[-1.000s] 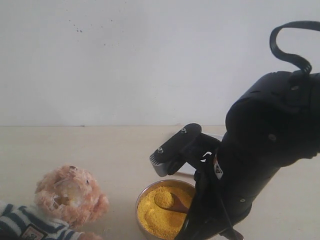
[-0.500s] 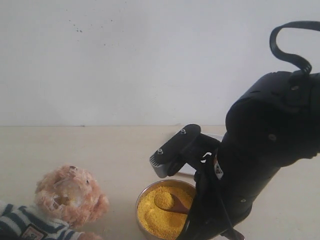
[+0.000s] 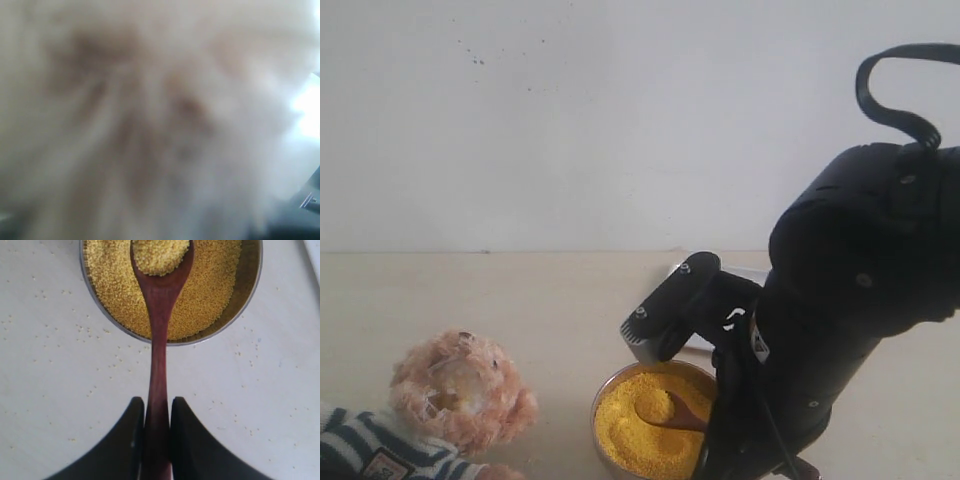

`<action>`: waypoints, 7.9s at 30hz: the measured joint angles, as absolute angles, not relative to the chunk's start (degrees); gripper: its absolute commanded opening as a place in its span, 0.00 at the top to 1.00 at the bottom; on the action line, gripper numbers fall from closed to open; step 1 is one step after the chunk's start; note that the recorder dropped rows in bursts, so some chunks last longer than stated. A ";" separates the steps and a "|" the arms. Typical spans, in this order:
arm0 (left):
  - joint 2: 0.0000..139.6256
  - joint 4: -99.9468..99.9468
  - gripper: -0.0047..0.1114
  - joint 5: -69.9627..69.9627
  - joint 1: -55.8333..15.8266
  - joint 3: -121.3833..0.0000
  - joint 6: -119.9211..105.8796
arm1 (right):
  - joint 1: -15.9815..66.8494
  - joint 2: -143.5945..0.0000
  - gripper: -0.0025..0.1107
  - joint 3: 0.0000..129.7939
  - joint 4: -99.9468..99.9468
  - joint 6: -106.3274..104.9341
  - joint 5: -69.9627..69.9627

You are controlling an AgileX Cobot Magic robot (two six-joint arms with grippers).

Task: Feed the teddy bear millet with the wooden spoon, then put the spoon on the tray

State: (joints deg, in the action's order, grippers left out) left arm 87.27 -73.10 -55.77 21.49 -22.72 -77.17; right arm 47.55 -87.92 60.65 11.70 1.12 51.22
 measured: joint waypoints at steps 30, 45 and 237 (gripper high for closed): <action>87.27 -73.10 0.93 -55.77 21.49 -22.72 -77.17 | 63.52 -88.43 0.95 72.88 18.60 4.11 59.07; 87.27 -73.10 0.93 -55.77 21.49 -22.72 -77.17 | 67.47 -99.07 0.95 84.85 19.25 4.11 60.50; 87.27 -73.22 0.93 -55.66 21.49 -22.72 -77.17 | 58.22 -106.02 0.95 67.91 43.90 8.11 65.53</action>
State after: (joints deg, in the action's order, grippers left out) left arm 87.27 -73.22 -55.66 21.49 -22.72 -77.17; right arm 58.22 -106.02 67.91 43.90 8.11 65.53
